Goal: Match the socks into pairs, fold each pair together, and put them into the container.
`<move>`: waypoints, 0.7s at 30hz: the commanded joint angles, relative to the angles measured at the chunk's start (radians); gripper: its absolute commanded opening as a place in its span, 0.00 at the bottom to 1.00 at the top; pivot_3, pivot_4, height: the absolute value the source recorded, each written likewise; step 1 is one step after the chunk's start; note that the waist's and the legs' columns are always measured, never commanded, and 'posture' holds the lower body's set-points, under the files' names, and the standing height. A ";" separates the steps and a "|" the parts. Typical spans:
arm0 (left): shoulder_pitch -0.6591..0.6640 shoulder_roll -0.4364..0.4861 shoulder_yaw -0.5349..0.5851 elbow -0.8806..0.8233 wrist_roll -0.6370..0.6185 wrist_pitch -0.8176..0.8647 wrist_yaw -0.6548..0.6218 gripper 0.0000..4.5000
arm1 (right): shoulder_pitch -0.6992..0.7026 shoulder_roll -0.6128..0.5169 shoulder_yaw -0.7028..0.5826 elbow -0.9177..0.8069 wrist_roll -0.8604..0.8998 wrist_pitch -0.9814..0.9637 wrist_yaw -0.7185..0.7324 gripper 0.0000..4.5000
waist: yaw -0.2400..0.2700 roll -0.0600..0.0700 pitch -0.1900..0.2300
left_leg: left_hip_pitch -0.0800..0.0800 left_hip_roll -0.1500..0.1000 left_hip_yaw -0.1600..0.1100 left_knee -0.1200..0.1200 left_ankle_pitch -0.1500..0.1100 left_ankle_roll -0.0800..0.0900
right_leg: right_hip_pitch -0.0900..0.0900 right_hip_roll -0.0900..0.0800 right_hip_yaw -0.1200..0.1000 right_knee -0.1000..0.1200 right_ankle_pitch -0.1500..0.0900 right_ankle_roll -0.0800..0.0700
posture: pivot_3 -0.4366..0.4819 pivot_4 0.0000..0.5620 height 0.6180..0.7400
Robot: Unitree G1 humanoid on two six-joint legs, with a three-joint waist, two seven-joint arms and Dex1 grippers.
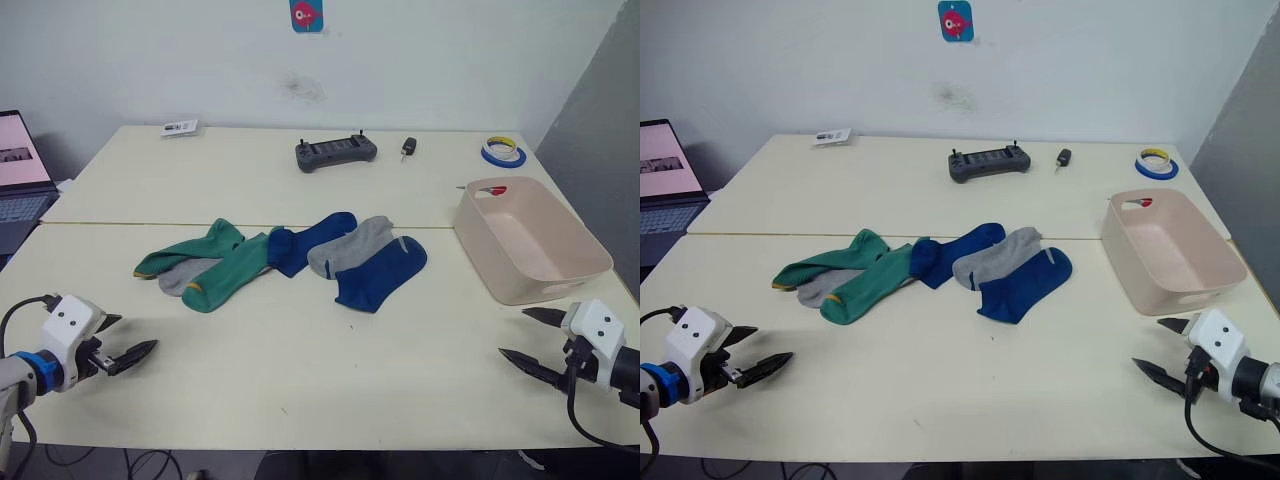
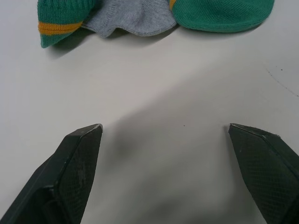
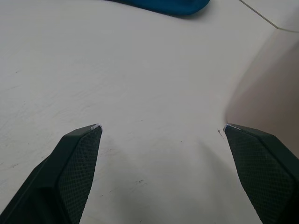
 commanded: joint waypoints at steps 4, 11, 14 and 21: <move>-0.035 0.004 0.035 0.018 -0.063 -0.028 -0.073 1.00 | 0.019 0.040 -0.051 -0.014 -0.021 -0.046 -0.043 1.00 | 0.000 0.000 0.000 | 0.000 0.000 0.000 0.000 0.000 0.000 | 0.000 0.000 0.000 0.000 0.000 0.000 | 0.48 0.27 1.00; -0.012 0.041 0.032 0.051 -0.108 0.024 -0.199 1.00 | 0.037 0.062 -0.077 -0.026 0.004 -0.051 -0.040 1.00 | -0.001 0.000 0.000 | 0.000 0.000 0.000 0.000 0.000 0.000 | 0.000 0.000 0.000 0.000 0.000 0.000 | 0.48 0.27 1.00; -0.009 0.045 0.039 0.050 -0.127 0.028 -0.240 1.00 | 0.047 0.063 -0.093 -0.037 0.027 -0.047 -0.018 1.00 | -0.002 0.001 0.001 | 0.000 0.000 0.000 0.000 0.000 0.000 | 0.000 0.000 0.000 0.000 0.000 0.000 | 0.48 0.27 1.00; -0.033 0.030 0.044 0.005 -0.165 0.056 -0.244 1.00 | 0.055 0.061 -0.092 -0.058 0.019 -0.062 -0.009 1.00 | -0.002 0.001 0.001 | 0.000 0.000 0.000 0.000 0.000 0.000 | 0.000 0.000 0.000 0.000 0.000 0.000 | 0.48 0.27 1.00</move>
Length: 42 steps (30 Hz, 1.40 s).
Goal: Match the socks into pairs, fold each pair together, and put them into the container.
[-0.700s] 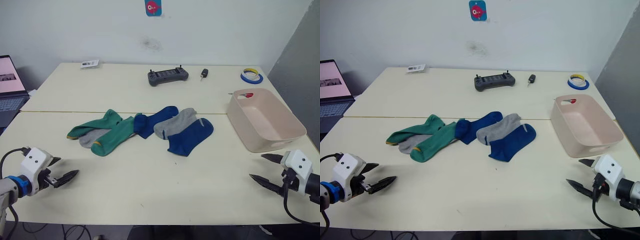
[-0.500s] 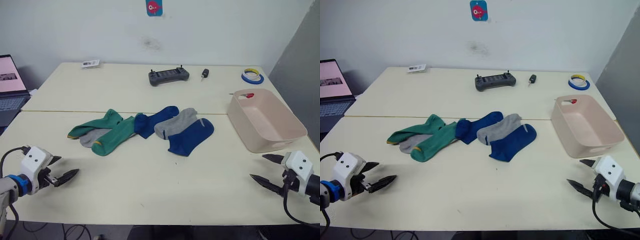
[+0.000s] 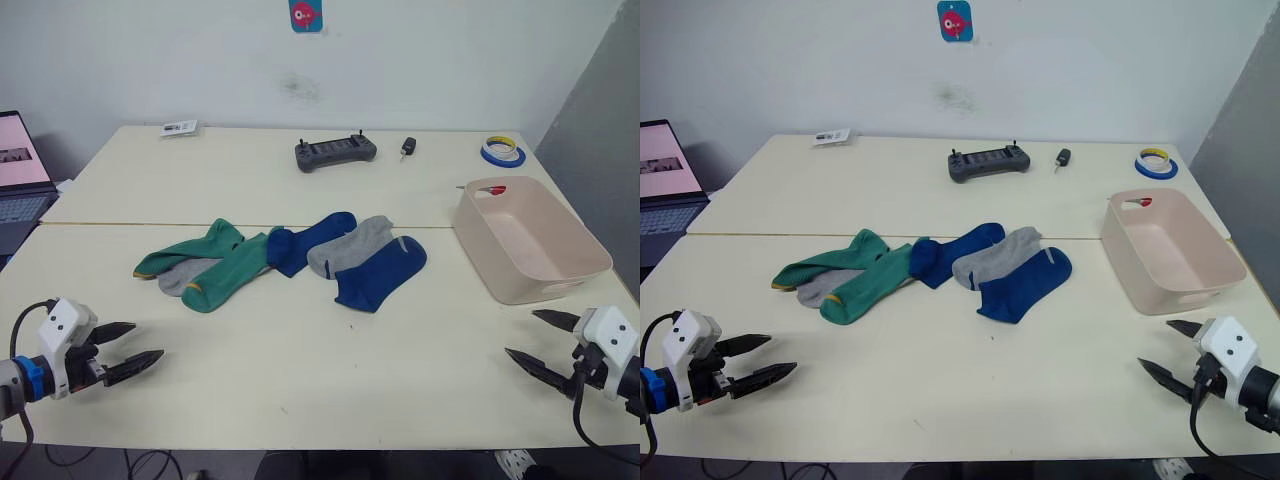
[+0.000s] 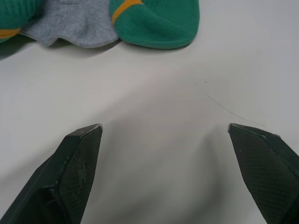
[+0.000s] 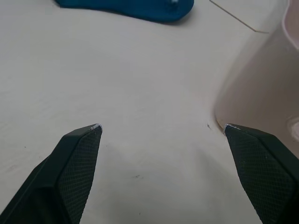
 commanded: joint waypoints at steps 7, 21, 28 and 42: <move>-0.009 0.002 0.030 -0.147 -0.087 0.092 -0.011 1.00 | -0.014 -0.016 0.007 -0.065 -0.006 -0.036 0.019 1.00 | 0.000 0.000 0.000 | 0.000 0.000 0.000 0.000 0.000 0.000 | 0.000 0.000 0.000 0.000 0.000 0.000 | 0.48 0.27 1.00; -0.059 -0.012 -0.080 -0.462 -0.202 0.251 -0.032 1.00 | -0.236 -0.022 0.307 -0.288 -0.129 0.113 -0.102 1.00 | -0.001 0.000 0.000 | 0.000 0.000 0.000 0.000 0.000 0.000 | 0.000 0.000 0.000 0.000 0.000 0.000 | 0.48 0.27 1.00; -0.101 -0.017 -0.121 -0.541 -0.215 0.194 -0.093 1.00 | -0.456 0.080 0.578 -0.348 -0.228 0.389 -0.241 1.00 | -0.002 0.000 0.001 | 0.000 0.000 -0.001 0.000 0.000 0.000 | -0.001 0.001 0.000 0.000 0.000 0.000 | 0.48 0.27 1.00; -0.195 -0.015 -0.168 -0.507 -0.233 0.165 -0.183 1.00 | -0.780 0.367 0.967 -0.089 -0.493 0.461 -0.396 1.00 | -0.002 0.001 0.002 | -0.004 0.000 -0.001 0.001 0.000 0.000 | -0.006 0.002 0.000 0.002 0.000 0.000 | 0.48 0.27 1.00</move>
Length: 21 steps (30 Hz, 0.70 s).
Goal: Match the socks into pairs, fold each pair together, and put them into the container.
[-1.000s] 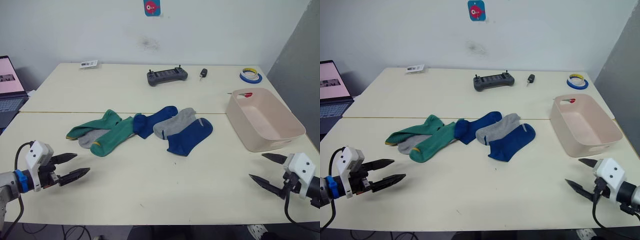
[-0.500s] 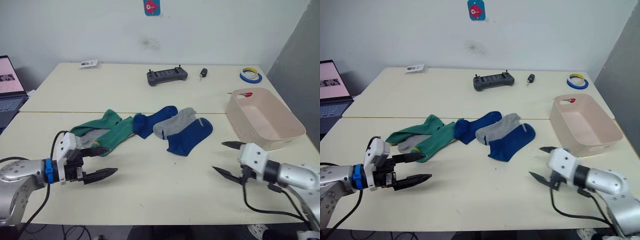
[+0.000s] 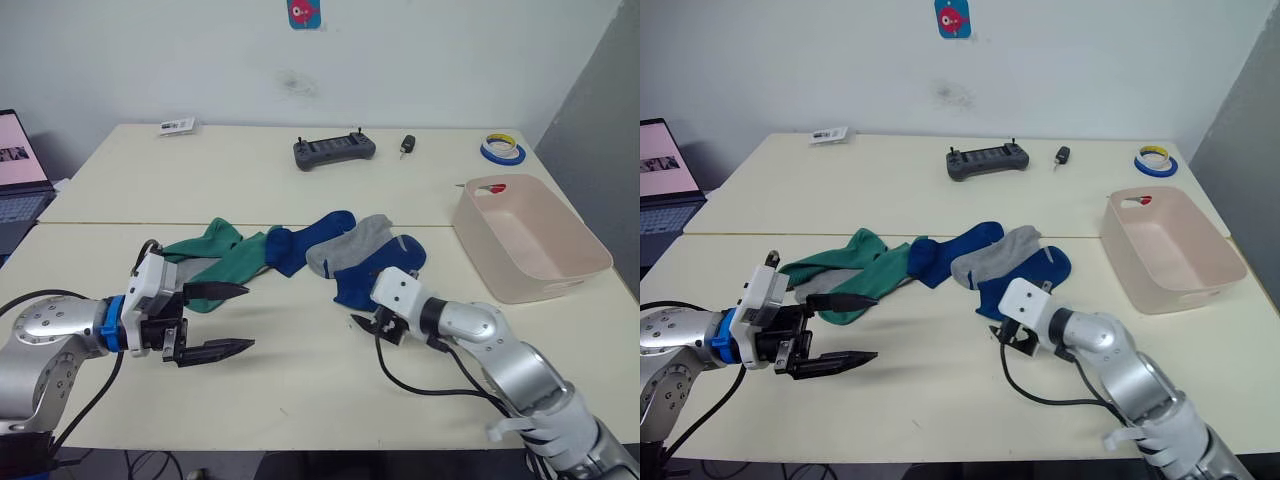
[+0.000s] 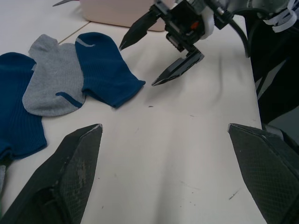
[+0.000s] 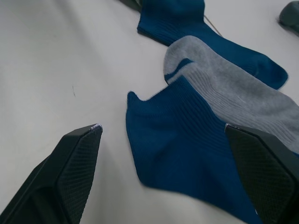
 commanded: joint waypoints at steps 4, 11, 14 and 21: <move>-0.031 0.023 -0.020 0.011 0.011 -0.018 -0.041 1.00 | -0.067 0.069 0.092 0.106 -0.123 -0.031 -0.054 1.00 | -0.001 0.000 0.000 | -0.001 0.000 0.000 0.000 0.000 0.000 | -0.001 0.000 0.000 0.000 0.000 0.000 | 0.48 0.27 1.00; -0.046 0.018 -0.031 0.005 0.009 -0.010 -0.039 1.00 | -0.071 0.116 0.089 0.167 -0.168 -0.023 -0.073 0.78 | -0.001 0.000 0.000 | -0.002 0.000 0.000 0.001 0.000 0.000 | -0.002 0.000 0.000 0.003 0.000 0.000 | 0.48 0.27 1.00; -0.046 0.018 -0.034 0.001 0.009 -0.007 -0.037 1.00 | -0.070 0.129 0.078 0.181 -0.168 -0.012 -0.077 0.58 | -0.001 0.000 0.000 | -0.002 0.000 0.000 0.001 0.000 0.000 | -0.004 0.000 0.000 0.004 0.000 0.000 | 0.48 0.27 1.00; -0.052 0.014 -0.035 0.009 0.013 -0.011 -0.028 1.00 | -0.069 0.134 0.051 0.185 -0.155 -0.014 -0.065 0.05 | -0.001 0.000 0.000 | -0.008 0.000 0.000 0.002 0.000 0.000 | -0.010 0.000 0.000 0.007 0.000 0.000 | 0.48 0.27 1.00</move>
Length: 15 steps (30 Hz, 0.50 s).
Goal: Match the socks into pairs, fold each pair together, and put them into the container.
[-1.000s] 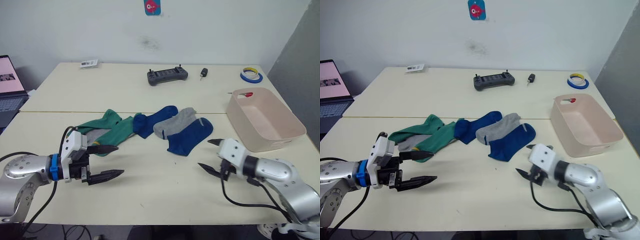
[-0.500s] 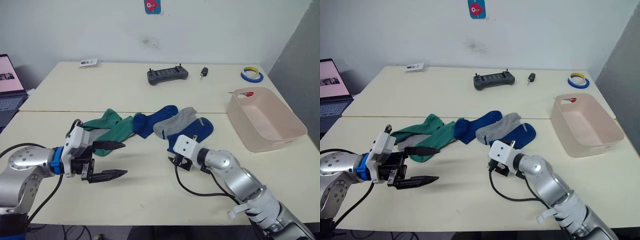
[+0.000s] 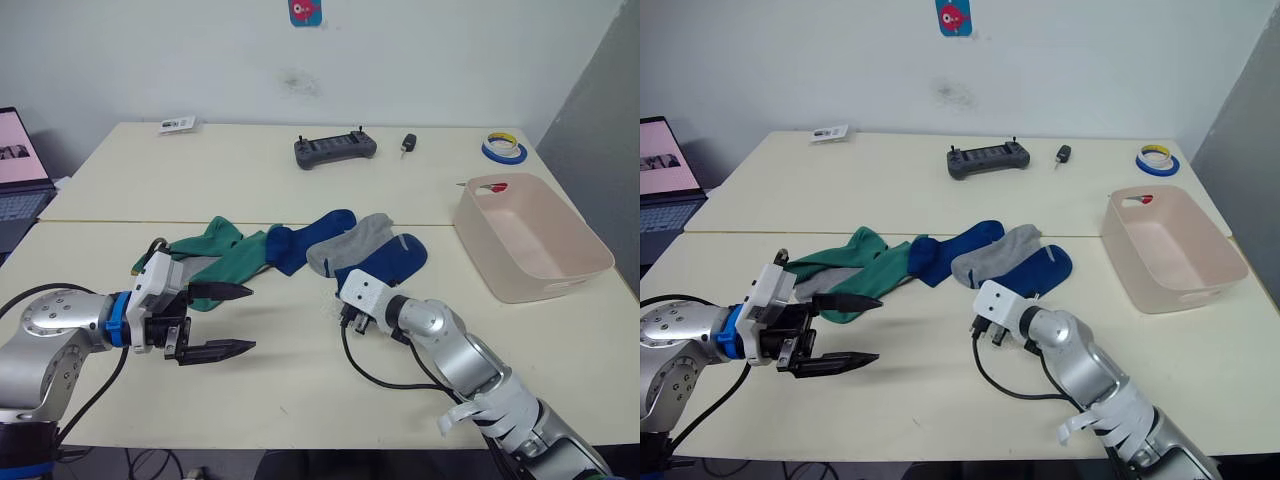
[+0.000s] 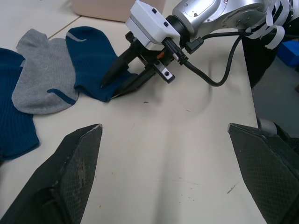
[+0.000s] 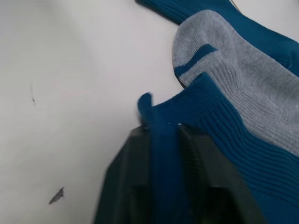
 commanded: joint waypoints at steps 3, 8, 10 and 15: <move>-0.017 0.000 0.019 0.006 0.004 -0.001 0.035 1.00 | 0.011 -0.008 -0.074 -0.061 0.037 -0.016 0.031 0.01 | 0.000 0.000 0.000 | -0.001 0.000 0.000 0.000 0.000 0.000 | 0.000 0.000 0.000 0.000 0.000 0.000 | 0.48 0.27 1.00; -0.010 0.009 0.040 0.067 0.031 -0.021 0.062 1.00 | 0.029 0.008 -0.156 -0.162 0.192 0.047 0.142 0.01 | -0.001 0.000 0.000 | -0.001 0.000 -0.001 0.000 0.000 0.000 | -0.001 0.000 0.000 0.000 0.000 0.000 | 0.48 0.27 1.00; -0.014 0.014 0.046 0.086 0.038 -0.025 0.063 1.00 | 0.022 0.032 -0.179 -0.184 0.263 0.085 0.176 0.01 | -0.002 0.000 0.000 | -0.001 0.000 -0.001 0.000 0.000 0.000 | -0.001 0.000 0.000 0.000 0.000 0.000 | 0.48 0.27 1.00; -0.028 0.023 0.051 0.114 0.042 -0.033 0.058 1.00 | -0.042 0.109 -0.236 -0.211 0.426 0.172 0.227 0.01 | -0.002 0.000 0.000 | -0.001 0.001 -0.001 0.000 0.000 0.000 | -0.001 0.000 -0.001 0.001 0.000 0.000 | 0.48 0.27 1.00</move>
